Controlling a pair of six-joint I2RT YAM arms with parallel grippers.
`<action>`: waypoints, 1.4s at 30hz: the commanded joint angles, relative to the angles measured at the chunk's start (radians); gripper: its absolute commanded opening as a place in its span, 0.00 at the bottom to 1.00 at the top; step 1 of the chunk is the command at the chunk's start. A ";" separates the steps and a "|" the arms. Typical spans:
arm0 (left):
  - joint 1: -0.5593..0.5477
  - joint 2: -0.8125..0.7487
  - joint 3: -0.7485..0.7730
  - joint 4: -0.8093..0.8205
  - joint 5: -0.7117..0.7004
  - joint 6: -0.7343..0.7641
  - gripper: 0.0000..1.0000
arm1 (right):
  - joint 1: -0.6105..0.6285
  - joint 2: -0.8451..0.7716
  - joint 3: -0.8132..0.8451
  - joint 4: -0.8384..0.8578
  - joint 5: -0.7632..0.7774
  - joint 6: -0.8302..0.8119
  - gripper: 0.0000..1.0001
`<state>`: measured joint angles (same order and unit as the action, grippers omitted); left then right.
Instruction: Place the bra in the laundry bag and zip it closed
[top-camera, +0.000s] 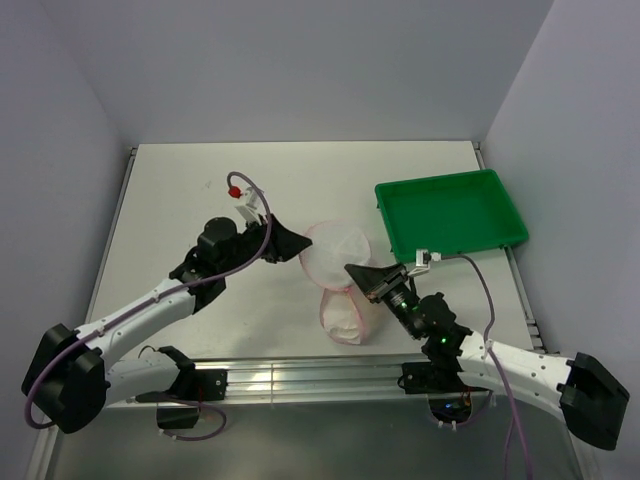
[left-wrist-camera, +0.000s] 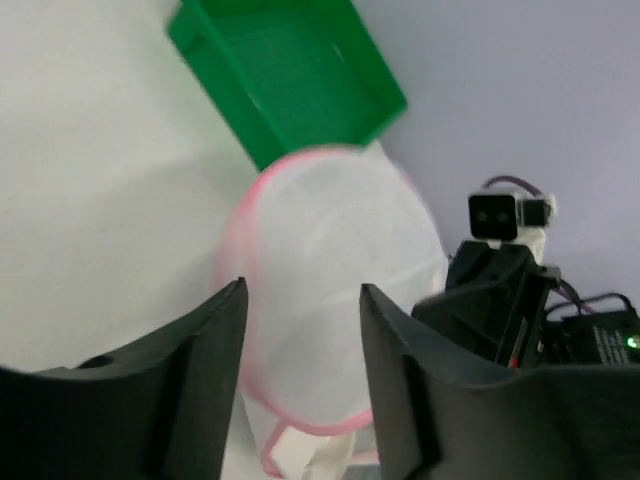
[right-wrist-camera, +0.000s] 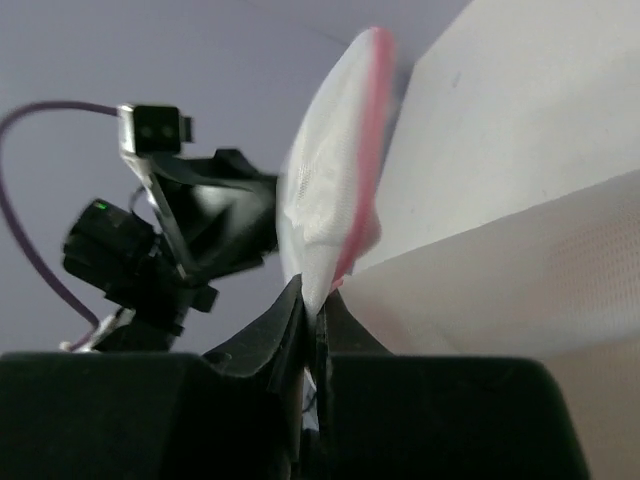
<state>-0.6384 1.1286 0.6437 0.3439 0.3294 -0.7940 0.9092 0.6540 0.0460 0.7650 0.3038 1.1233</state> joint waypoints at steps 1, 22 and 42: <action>0.020 -0.050 0.028 -0.022 -0.153 0.042 0.59 | 0.031 0.093 -0.057 0.017 0.047 0.032 0.00; -0.147 -0.545 -0.546 -0.133 -0.237 -0.349 0.54 | 0.031 0.185 0.114 0.057 0.074 0.024 0.00; -0.271 0.221 -0.437 0.622 -0.449 -0.215 0.68 | 0.026 0.091 0.041 0.065 0.014 0.050 0.00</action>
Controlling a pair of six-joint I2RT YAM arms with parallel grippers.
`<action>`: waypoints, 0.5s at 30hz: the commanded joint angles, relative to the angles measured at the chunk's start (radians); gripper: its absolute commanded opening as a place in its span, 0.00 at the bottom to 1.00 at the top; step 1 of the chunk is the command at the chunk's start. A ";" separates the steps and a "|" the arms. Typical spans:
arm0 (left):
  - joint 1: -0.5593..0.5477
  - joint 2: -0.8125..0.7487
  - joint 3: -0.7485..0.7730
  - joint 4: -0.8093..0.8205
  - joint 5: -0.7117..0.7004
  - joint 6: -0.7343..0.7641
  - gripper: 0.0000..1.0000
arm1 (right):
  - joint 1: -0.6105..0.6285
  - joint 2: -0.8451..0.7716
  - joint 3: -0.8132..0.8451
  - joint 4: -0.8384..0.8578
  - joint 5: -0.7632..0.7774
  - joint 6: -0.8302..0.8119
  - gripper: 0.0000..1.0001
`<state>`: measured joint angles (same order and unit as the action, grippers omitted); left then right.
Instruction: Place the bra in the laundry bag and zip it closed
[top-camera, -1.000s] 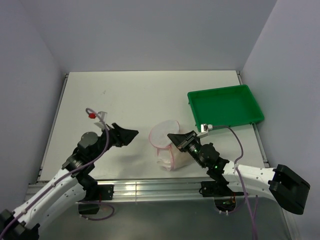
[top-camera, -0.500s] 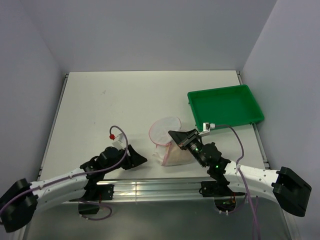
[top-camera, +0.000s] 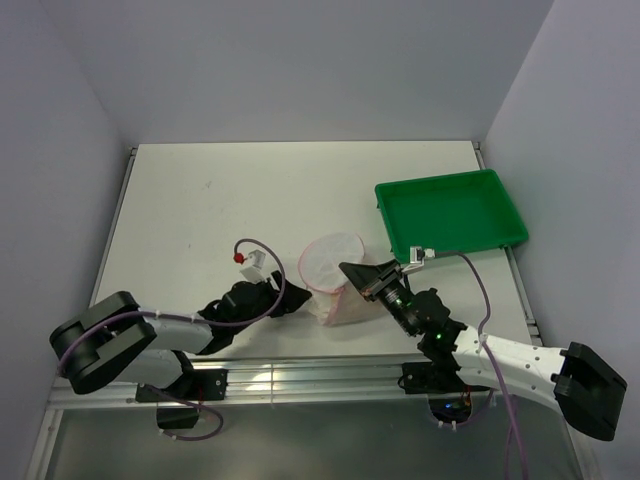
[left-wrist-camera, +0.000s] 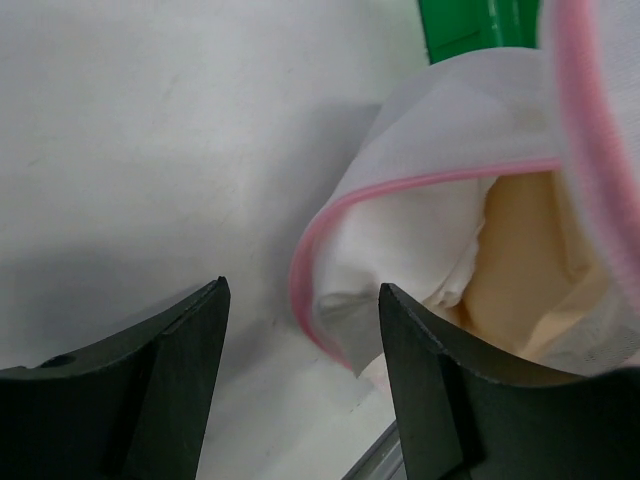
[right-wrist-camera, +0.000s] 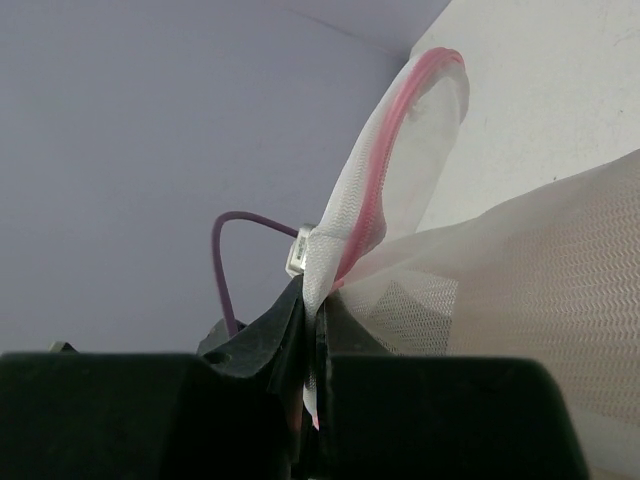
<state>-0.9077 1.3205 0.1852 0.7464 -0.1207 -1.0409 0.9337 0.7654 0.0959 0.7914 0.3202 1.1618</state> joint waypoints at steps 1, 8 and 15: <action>-0.002 0.039 0.023 0.235 0.001 0.031 0.67 | 0.001 -0.021 -0.010 0.039 -0.004 0.013 0.00; -0.002 0.163 0.106 0.320 0.006 0.050 0.25 | -0.001 -0.011 -0.016 0.057 -0.023 0.027 0.00; 0.003 0.085 0.103 0.251 -0.028 0.084 0.00 | -0.001 -0.034 -0.038 0.046 -0.009 0.042 0.00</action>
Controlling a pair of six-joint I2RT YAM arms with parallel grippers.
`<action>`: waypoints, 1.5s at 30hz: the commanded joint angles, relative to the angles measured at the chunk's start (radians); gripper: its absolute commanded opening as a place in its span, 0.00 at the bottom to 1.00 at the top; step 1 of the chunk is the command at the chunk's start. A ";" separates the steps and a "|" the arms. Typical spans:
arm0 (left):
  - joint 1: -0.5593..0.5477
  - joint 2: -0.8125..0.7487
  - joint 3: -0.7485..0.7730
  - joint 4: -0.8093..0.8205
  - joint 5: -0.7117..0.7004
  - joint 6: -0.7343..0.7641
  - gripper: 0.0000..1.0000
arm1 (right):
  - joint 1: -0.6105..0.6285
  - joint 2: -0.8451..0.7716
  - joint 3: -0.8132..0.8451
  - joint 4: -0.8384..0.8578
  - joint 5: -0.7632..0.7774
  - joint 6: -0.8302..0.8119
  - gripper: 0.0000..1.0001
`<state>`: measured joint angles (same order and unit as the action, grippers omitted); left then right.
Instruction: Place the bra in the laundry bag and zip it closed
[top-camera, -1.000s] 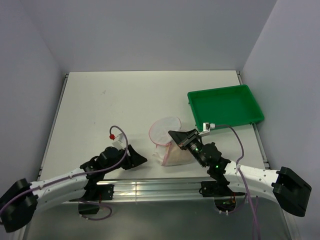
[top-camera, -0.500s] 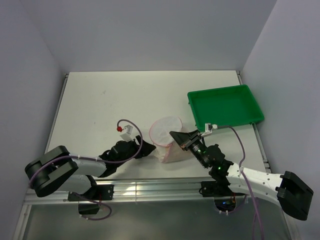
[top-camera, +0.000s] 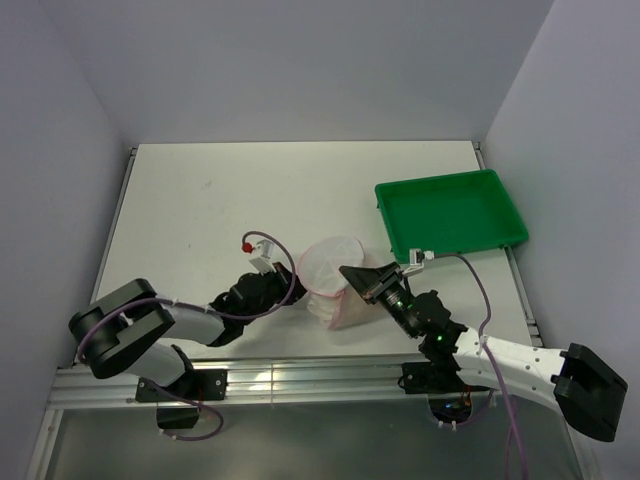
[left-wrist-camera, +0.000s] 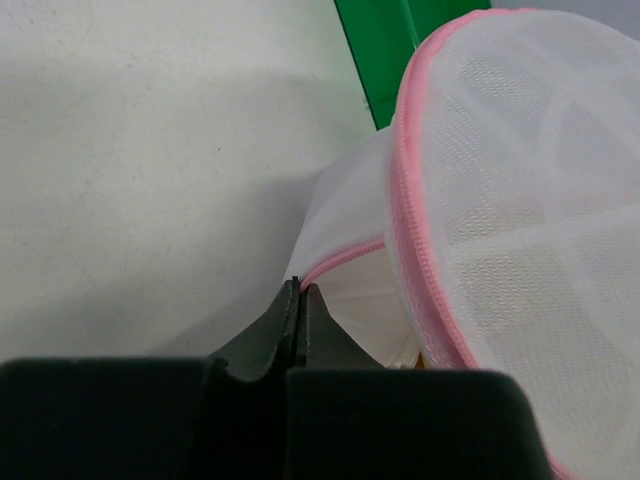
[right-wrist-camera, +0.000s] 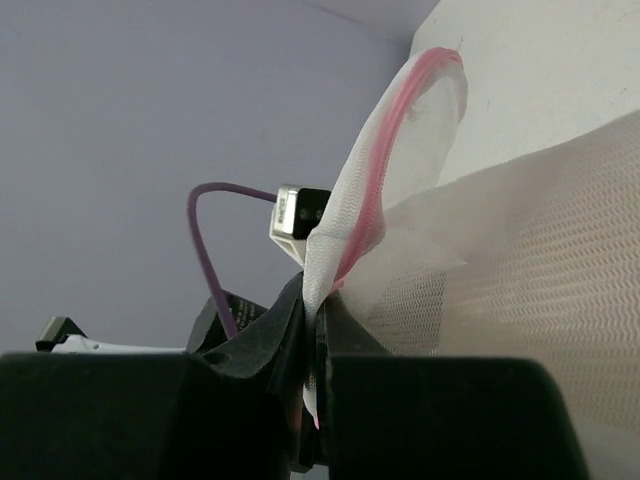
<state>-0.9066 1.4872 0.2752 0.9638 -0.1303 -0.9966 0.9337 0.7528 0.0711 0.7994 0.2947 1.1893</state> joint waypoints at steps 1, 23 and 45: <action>0.002 -0.120 0.015 -0.076 -0.029 0.050 0.00 | -0.001 -0.024 -0.016 0.021 0.023 0.016 0.00; 0.256 -0.213 0.524 -0.873 0.279 0.409 0.01 | 0.292 0.103 -0.031 -0.094 0.204 0.200 0.00; -0.105 -0.814 0.366 -1.202 -0.149 0.133 0.60 | 0.235 0.122 0.003 -0.161 0.333 0.196 0.00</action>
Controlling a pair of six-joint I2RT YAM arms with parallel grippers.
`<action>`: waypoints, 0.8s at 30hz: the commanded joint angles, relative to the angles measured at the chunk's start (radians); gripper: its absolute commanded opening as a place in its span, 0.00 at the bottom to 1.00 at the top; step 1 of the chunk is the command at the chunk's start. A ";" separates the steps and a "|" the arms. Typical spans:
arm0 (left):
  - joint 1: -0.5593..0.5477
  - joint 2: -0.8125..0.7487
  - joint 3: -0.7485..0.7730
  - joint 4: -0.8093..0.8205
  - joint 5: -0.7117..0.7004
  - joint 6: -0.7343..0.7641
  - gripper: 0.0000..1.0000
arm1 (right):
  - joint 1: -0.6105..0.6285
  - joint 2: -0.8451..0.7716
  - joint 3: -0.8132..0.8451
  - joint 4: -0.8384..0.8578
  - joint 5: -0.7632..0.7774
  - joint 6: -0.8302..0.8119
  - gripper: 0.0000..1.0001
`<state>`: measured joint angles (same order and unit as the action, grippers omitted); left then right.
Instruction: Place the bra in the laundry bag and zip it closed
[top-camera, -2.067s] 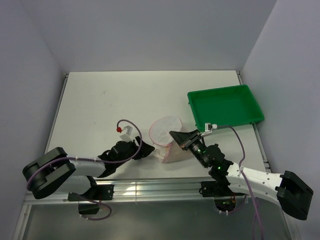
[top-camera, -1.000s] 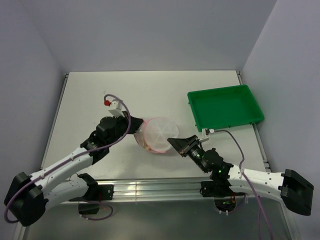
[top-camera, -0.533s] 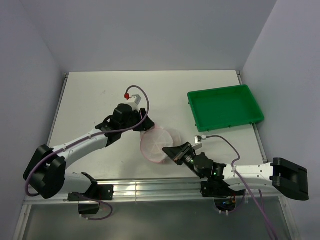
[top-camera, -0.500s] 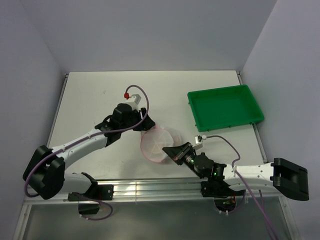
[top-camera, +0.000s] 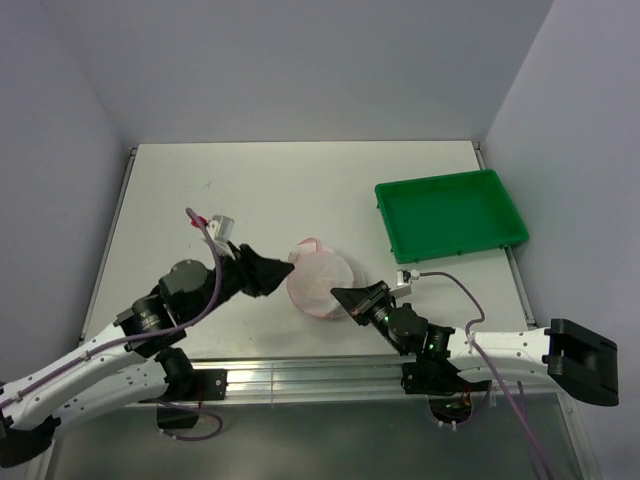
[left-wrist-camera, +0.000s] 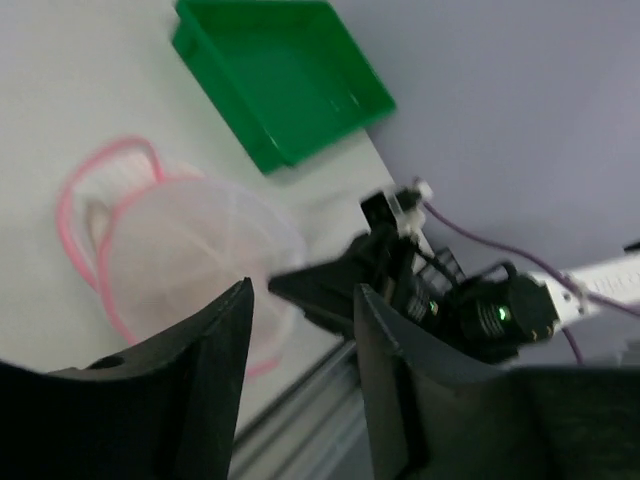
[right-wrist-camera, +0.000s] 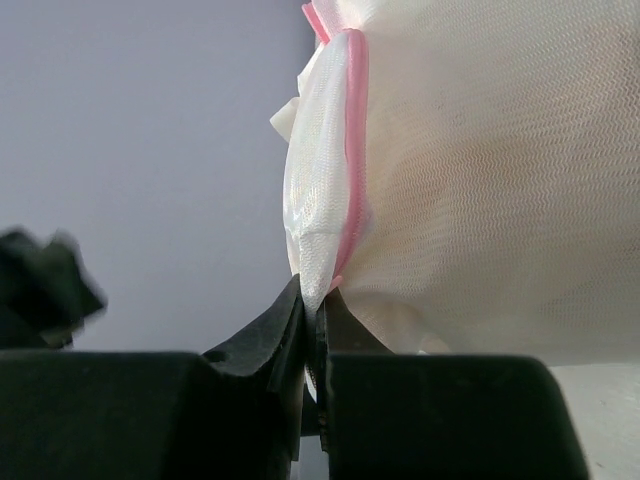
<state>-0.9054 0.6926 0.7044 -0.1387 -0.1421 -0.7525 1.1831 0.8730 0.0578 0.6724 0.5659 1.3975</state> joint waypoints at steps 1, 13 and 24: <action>-0.209 -0.024 -0.107 -0.090 -0.158 -0.142 0.48 | -0.019 -0.002 0.014 -0.039 0.060 -0.014 0.00; -0.618 0.323 -0.203 0.264 -0.481 -0.305 0.49 | -0.030 -0.055 0.017 -0.094 0.060 -0.031 0.00; -0.557 0.579 -0.155 0.432 -0.559 -0.245 0.56 | -0.031 -0.063 0.007 -0.088 0.048 -0.031 0.00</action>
<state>-1.4891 1.2530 0.5198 0.1822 -0.6540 -1.0218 1.1595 0.8196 0.0589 0.6128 0.5705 1.3891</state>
